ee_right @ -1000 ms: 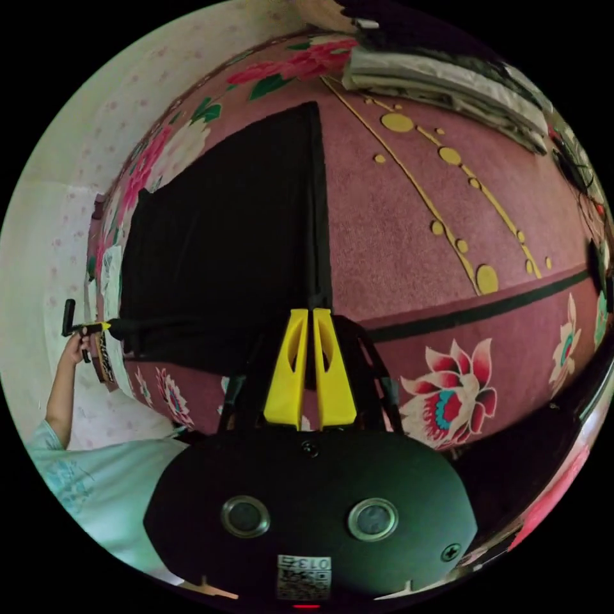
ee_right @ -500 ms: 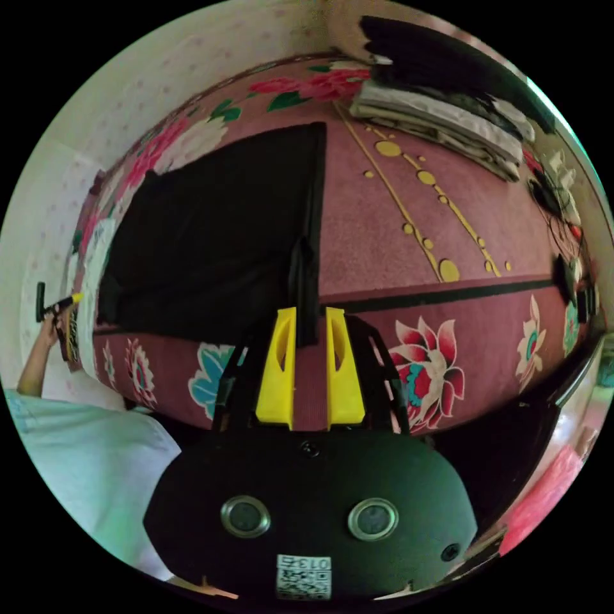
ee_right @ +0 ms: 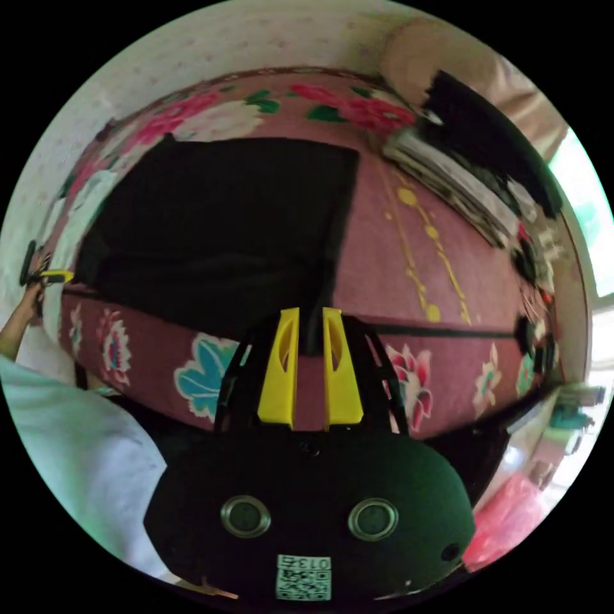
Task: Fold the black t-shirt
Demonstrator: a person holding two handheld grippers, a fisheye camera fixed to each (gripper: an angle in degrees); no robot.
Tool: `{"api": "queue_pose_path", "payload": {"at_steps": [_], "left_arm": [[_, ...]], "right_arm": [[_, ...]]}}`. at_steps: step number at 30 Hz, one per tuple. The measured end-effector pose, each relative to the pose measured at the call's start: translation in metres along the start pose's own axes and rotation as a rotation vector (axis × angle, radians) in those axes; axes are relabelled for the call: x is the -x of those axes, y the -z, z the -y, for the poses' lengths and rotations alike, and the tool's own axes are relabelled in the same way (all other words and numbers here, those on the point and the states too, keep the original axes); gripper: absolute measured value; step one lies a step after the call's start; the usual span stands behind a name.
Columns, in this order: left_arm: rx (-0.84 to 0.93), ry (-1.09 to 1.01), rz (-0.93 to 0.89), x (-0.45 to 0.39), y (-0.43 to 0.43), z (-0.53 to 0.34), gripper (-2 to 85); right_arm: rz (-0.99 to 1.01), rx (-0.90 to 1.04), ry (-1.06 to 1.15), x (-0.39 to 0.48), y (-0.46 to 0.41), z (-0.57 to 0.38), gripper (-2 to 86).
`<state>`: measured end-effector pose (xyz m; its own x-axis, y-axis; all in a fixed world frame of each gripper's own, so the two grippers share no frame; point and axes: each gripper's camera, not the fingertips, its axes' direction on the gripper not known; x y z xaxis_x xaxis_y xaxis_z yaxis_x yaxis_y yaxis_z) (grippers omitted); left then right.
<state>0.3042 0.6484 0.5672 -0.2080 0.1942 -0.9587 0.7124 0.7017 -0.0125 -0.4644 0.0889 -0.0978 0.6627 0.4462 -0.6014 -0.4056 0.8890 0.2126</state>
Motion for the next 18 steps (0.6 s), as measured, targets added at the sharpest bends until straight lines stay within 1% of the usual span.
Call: {"api": "queue_pose_path", "payload": {"at_steps": [2,3,5,6,7,8,10,11,14,15,17,18], "left_arm": [[-0.088,-0.017,0.012,-0.005,0.013,-0.009,8.9],[-0.102,-0.028,0.016,-0.008,0.015,-0.009,9.1],[-0.090,-0.084,0.052,-0.020,0.009,-0.001,10.0],[-0.083,-0.097,0.058,-0.022,0.006,0.001,10.1],[-0.052,-0.114,0.058,-0.025,-0.003,0.008,10.0],[-0.013,-0.128,0.053,-0.026,-0.013,0.015,9.4],[0.061,-0.131,0.071,-0.025,-0.027,0.023,6.4],[0.065,-0.134,0.082,-0.025,-0.027,0.026,4.4],[0.018,-0.140,0.058,-0.020,-0.012,0.029,1.2],[0.014,-0.140,0.045,-0.019,-0.010,0.030,0.9],[0.036,-0.139,0.002,-0.011,-0.009,0.036,0.1],[0.047,-0.143,-0.002,-0.010,-0.010,0.037,0.1]], "right_arm": [[0.193,-0.065,0.181,0.065,0.007,0.043,7.4],[0.234,-0.077,0.240,0.086,0.007,0.054,7.6],[0.353,-0.104,0.509,0.185,0.004,0.094,8.0],[0.378,-0.108,0.577,0.211,0.002,0.102,8.1],[0.424,-0.115,0.707,0.262,0.000,0.116,8.3],[0.446,-0.120,0.841,0.310,-0.003,0.126,8.4],[0.406,-0.135,1.019,0.374,-0.010,0.137,8.4],[0.385,-0.141,1.105,0.407,-0.016,0.144,8.5],[0.314,-0.114,1.206,0.462,-0.034,0.168,8.2],[0.303,-0.112,1.214,0.469,-0.037,0.173,7.9],[0.274,-0.055,1.207,0.486,-0.050,0.194,2.9],[0.268,-0.039,1.186,0.488,-0.052,0.200,2.5]]}}
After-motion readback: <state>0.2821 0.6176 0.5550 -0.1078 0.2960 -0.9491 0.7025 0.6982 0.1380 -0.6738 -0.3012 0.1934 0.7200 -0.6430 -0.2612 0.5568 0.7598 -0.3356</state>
